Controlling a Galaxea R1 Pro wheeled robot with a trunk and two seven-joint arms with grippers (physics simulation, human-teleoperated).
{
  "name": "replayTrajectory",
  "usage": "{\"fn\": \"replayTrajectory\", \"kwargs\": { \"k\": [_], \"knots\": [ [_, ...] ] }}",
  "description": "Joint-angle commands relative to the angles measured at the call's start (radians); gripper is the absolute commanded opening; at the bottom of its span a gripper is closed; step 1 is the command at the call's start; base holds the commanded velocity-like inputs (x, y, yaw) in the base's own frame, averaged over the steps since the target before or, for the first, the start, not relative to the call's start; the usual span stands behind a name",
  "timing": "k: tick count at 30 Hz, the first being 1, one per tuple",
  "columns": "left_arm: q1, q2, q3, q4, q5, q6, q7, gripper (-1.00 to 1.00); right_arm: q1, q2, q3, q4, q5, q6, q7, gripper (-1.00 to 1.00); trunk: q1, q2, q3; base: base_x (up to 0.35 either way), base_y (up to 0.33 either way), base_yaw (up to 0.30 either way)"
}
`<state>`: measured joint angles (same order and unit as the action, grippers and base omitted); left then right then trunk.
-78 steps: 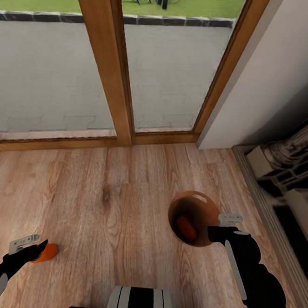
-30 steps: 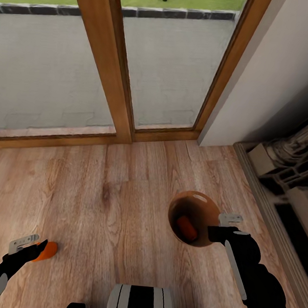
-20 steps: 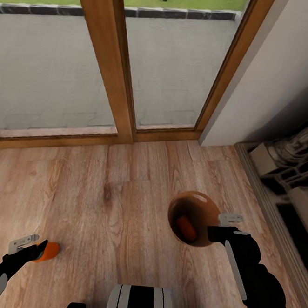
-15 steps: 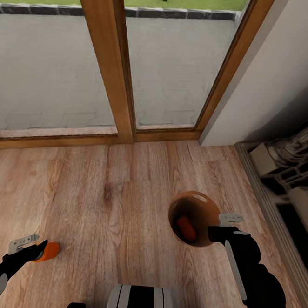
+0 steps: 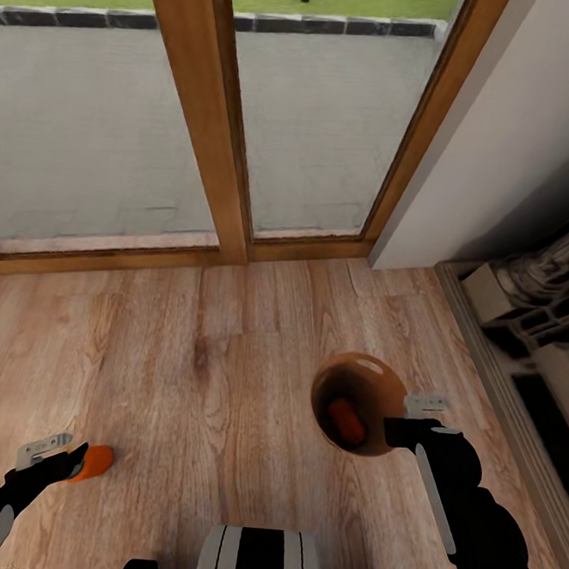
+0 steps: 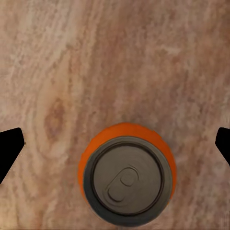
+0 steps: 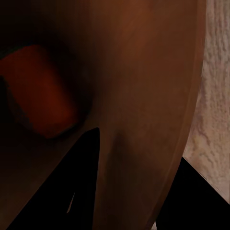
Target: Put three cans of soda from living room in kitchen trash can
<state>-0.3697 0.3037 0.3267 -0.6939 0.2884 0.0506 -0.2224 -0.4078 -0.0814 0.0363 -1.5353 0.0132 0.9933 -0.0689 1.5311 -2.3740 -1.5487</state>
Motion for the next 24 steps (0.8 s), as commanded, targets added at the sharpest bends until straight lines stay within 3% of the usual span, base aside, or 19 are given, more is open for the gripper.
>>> {"fn": "replayTrajectory", "kwargs": {
  "k": [1,24],
  "knots": [
    [0.000,0.000,0.000,0.000,0.000,0.000,0.000,1.00,0.000,0.000,0.001,0.000,-0.012,-0.001,0.000,-1.00,0.000,0.000,0.000,-0.049,0.059,0.000],
    [0.000,0.000,0.000,0.001,0.000,0.000,0.000,1.00,0.000,-0.004,-0.003,0.001,-0.008,-0.001,-0.002,-1.00,0.000,0.000,0.000,-0.005,0.006,0.000]
  ]
}}
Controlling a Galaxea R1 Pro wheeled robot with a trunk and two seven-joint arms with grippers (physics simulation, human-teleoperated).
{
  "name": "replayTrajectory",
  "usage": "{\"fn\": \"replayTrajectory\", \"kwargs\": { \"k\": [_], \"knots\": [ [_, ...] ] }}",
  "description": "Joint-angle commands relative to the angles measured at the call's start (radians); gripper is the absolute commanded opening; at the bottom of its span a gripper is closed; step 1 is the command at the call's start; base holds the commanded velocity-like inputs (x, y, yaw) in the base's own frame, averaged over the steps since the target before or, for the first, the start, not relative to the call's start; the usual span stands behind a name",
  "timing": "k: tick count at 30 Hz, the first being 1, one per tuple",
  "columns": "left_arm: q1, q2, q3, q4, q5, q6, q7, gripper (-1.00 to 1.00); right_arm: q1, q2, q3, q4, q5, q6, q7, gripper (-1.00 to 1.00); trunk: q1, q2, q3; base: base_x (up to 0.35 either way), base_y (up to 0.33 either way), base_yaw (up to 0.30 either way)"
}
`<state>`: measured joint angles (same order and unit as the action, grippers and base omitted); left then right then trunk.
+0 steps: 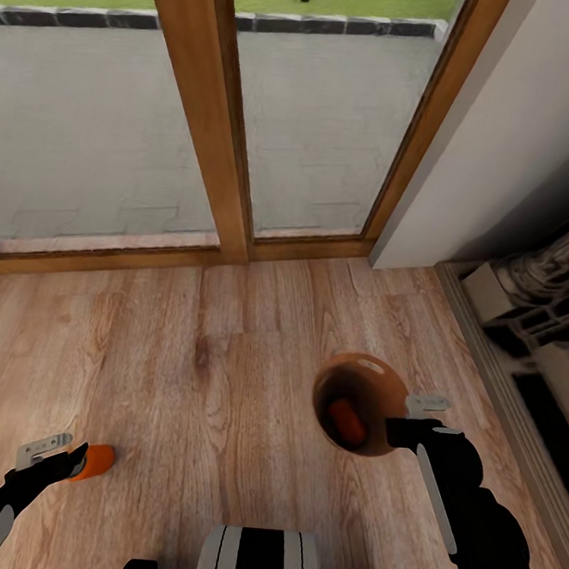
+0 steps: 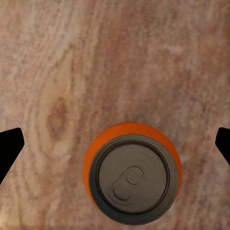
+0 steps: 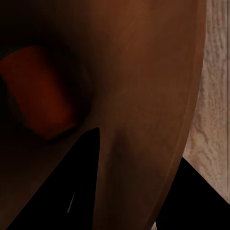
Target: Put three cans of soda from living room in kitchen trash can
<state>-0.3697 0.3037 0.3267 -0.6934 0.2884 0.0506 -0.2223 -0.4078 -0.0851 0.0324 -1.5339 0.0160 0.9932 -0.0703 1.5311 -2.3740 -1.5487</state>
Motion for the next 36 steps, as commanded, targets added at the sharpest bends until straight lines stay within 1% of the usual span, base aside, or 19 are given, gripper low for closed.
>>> {"fn": "replayTrajectory", "kwargs": {
  "k": [1,18,24,29,33,36],
  "knots": [
    [0.000,0.000,0.000,0.000,0.000,0.000,0.000,1.00,0.000,0.000,0.000,0.000,-0.011,0.000,0.000,-1.00,0.000,0.000,0.000,0.000,0.000,0.000],
    [0.000,0.000,0.000,0.000,0.000,0.000,0.001,1.00,-0.004,-0.001,-0.002,-0.002,-0.008,-0.001,-0.001,-1.00,0.000,0.000,0.000,0.000,0.000,0.000],
    [0.000,0.000,0.000,0.000,0.000,0.000,0.000,1.00,-0.007,-0.005,-0.004,-0.002,-0.007,-0.001,-0.003,-1.00,0.000,0.000,0.000,0.000,0.000,0.000],
    [0.000,0.000,0.000,0.000,0.000,0.000,0.001,1.00,-0.024,-0.007,-0.005,-0.002,-0.007,-0.001,-0.003,-1.00,0.000,0.000,0.000,0.000,0.000,0.000],
    [0.000,0.000,0.000,0.000,0.000,0.000,0.001,1.00,-0.057,-0.007,-0.005,-0.002,-0.007,-0.001,-0.003,-1.00,0.000,0.000,0.000,0.000,0.000,0.000],
    [0.000,0.000,0.000,0.000,0.000,0.000,0.001,1.00,-0.070,-0.007,-0.005,-0.002,-0.007,-0.001,-0.003,-1.00,0.000,0.000,0.000,0.000,0.000,0.000]
  ]
}}
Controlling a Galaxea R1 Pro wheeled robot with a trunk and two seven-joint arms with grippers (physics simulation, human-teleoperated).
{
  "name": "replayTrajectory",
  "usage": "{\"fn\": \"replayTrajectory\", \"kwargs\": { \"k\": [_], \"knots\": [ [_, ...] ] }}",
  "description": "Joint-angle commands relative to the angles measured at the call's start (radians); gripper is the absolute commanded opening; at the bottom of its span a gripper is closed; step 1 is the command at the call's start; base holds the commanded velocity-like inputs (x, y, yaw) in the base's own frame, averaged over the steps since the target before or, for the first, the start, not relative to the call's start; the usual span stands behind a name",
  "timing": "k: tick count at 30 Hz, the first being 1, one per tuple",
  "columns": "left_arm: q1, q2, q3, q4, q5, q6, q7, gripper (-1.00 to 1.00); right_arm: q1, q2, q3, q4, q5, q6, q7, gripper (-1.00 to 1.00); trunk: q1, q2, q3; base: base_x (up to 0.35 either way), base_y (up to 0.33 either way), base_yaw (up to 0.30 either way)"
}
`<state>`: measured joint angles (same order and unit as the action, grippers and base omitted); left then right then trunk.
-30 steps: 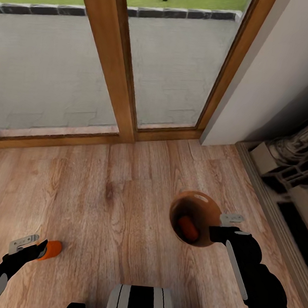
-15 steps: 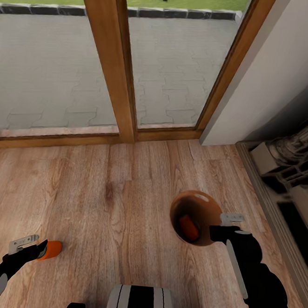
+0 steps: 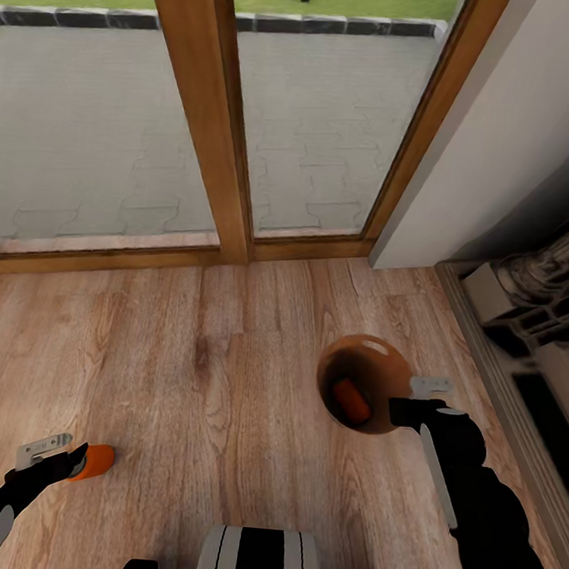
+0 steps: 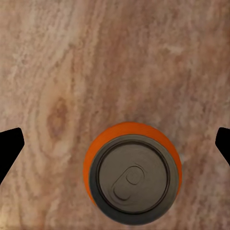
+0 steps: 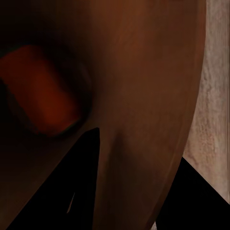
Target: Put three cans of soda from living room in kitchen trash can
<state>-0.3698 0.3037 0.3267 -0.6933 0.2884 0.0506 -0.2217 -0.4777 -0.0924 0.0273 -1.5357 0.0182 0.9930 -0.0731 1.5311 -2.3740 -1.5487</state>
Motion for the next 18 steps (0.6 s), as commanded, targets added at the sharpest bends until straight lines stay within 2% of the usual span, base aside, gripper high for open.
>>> {"fn": "replayTrajectory", "kwargs": {
  "k": [1,18],
  "knots": [
    [0.000,0.000,0.000,0.000,0.000,0.000,0.000,1.00,-0.006,0.000,0.000,0.000,-0.009,0.000,-0.001,-1.00,0.000,0.000,0.000,0.000,0.000,0.000],
    [0.000,0.000,0.000,0.000,0.000,0.000,0.000,1.00,-0.024,0.001,0.000,0.000,-0.009,0.000,-0.001,-1.00,0.000,0.000,0.000,0.000,0.000,0.000]
  ]
}}
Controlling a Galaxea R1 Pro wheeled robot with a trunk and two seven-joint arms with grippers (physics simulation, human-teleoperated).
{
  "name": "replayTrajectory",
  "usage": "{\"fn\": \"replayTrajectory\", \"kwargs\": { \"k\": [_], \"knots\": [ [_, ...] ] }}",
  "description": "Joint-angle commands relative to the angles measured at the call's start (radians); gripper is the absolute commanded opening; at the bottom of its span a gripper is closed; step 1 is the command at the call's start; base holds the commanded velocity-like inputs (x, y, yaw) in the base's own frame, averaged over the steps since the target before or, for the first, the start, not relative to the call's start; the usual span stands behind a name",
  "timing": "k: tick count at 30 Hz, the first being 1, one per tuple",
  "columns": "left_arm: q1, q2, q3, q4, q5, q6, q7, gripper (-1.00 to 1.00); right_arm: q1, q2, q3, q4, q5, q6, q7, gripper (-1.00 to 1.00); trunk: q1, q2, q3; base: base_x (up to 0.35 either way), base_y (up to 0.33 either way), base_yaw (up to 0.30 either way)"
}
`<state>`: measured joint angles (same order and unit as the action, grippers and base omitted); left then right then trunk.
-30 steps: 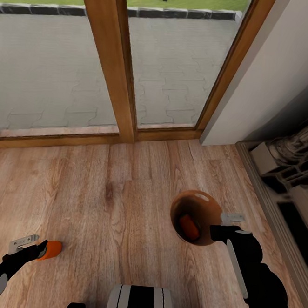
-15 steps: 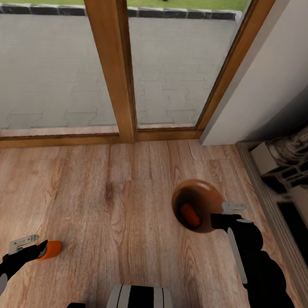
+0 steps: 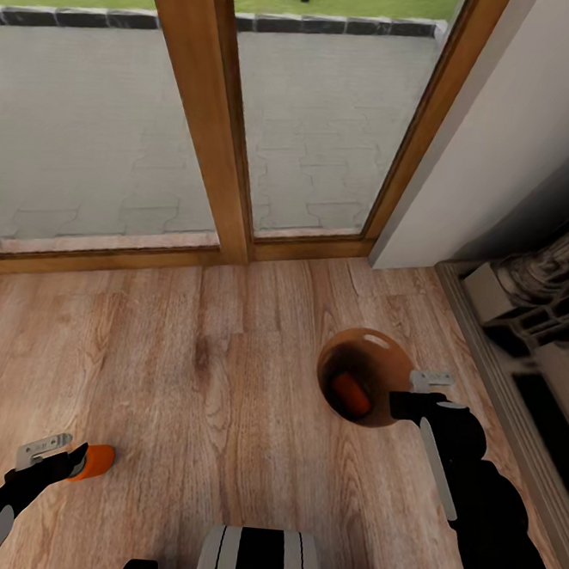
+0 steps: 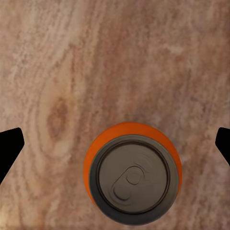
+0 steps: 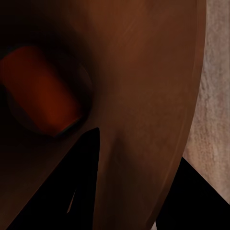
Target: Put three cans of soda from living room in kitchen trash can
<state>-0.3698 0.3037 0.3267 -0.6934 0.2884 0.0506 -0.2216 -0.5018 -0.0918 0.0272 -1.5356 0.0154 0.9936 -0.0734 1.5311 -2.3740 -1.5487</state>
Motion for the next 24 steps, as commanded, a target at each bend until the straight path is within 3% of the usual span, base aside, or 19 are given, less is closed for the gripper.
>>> {"fn": "replayTrajectory", "kwargs": {
  "k": [1,13,24],
  "knots": [
    [0.000,0.000,0.000,0.000,0.000,0.000,0.000,1.00,0.000,0.000,0.000,0.000,-0.006,-0.001,0.000,-1.00,0.000,0.000,0.000,0.000,0.000,0.000],
    [0.000,0.000,0.000,0.000,0.000,0.000,0.000,1.00,-0.004,0.001,0.000,-0.001,-0.006,-0.001,0.000,-1.00,0.000,0.000,0.000,0.000,0.000,0.000],
    [0.000,0.000,0.000,0.001,0.000,0.000,0.000,1.00,-0.045,0.001,0.001,-0.001,-0.006,0.000,0.000,-1.00,0.000,0.000,0.000,0.000,0.000,0.000]
  ]
}}
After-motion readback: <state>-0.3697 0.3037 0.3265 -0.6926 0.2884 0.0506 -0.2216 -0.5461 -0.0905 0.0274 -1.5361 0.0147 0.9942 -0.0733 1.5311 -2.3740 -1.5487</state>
